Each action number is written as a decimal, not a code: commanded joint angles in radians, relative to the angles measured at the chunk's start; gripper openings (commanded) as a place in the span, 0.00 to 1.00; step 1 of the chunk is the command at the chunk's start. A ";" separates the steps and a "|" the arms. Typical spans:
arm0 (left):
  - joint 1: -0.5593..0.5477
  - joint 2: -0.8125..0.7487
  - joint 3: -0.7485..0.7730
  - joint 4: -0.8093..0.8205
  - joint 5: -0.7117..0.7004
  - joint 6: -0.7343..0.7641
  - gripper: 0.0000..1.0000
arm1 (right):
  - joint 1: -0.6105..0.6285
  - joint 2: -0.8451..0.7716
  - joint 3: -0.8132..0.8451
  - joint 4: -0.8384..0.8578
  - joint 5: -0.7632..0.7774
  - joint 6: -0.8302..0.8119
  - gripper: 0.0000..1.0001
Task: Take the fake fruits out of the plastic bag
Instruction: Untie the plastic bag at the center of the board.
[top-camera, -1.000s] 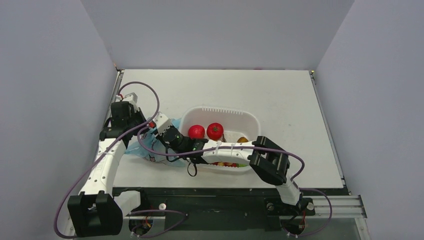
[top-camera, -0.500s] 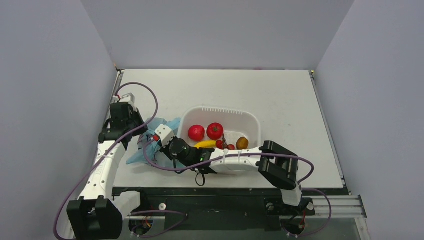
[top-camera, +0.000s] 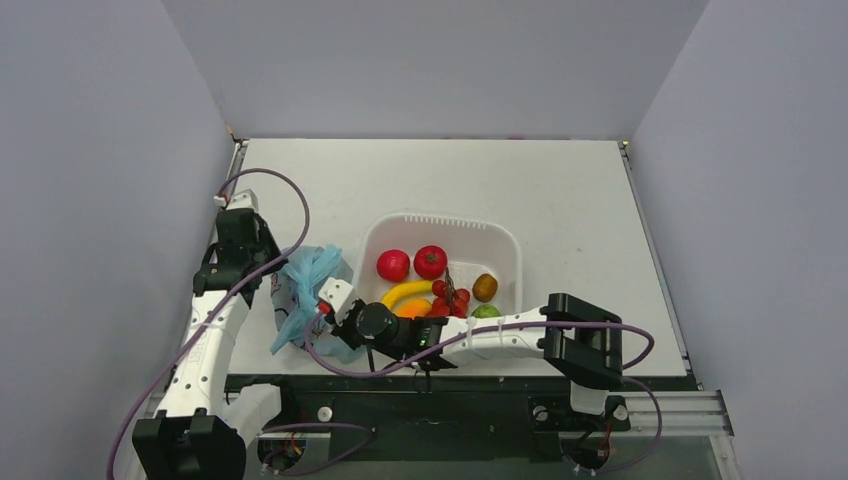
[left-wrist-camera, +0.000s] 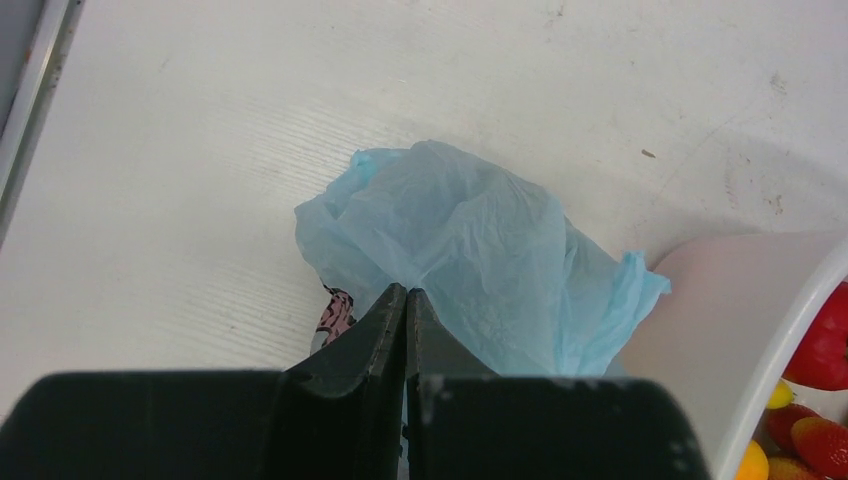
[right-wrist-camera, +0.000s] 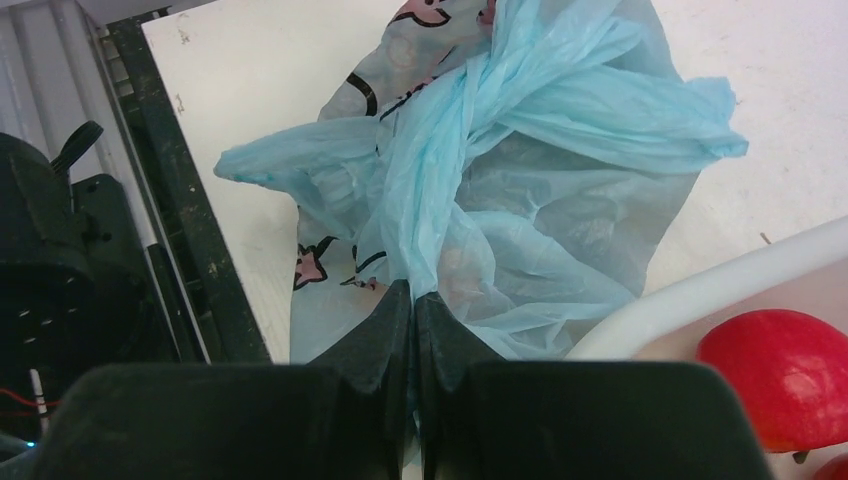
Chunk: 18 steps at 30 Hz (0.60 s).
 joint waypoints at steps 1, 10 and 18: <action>0.014 -0.037 0.013 0.069 -0.091 -0.011 0.00 | 0.008 -0.020 -0.073 -0.050 -0.019 0.041 0.00; 0.015 -0.014 0.013 0.084 -0.013 -0.002 0.00 | 0.002 -0.117 -0.017 -0.104 -0.002 0.041 0.28; 0.015 -0.018 0.010 0.093 0.010 -0.002 0.00 | -0.041 -0.066 0.120 -0.058 -0.098 0.052 0.56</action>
